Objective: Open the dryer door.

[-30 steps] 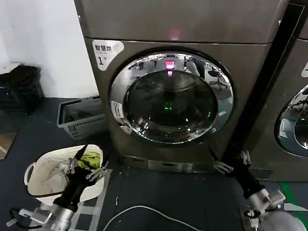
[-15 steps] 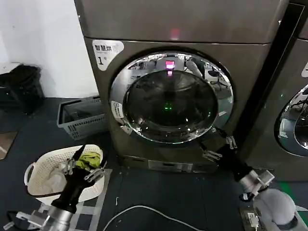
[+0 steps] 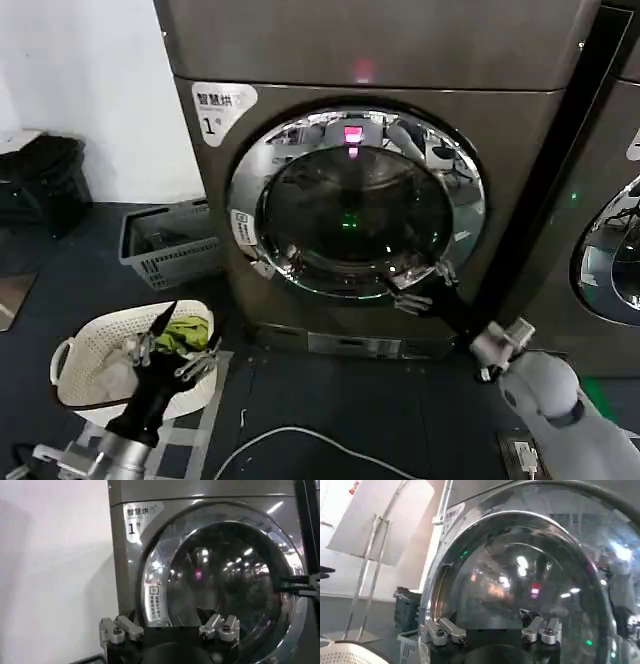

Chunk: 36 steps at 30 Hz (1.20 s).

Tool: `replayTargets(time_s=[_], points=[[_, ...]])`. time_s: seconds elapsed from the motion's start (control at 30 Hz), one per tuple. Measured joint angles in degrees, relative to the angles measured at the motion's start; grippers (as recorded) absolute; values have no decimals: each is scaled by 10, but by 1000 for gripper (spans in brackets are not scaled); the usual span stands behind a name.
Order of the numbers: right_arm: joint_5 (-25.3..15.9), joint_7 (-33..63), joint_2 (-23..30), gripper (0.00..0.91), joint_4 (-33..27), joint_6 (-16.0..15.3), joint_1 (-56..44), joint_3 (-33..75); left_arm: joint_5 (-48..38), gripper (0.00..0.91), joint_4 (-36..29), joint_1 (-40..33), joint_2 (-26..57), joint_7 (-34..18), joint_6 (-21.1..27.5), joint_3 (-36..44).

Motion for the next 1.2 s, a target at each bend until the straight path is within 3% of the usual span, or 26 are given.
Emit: replayTargets(time_s=[0.6, 1.2], points=[[-29, 9, 73, 907, -86, 1, 125, -114, 13, 907, 1, 1, -10, 2, -2, -1], [-52, 23, 149, 907, -160, 2, 189, -171, 14, 907, 2, 0, -8, 2, -3, -4]])
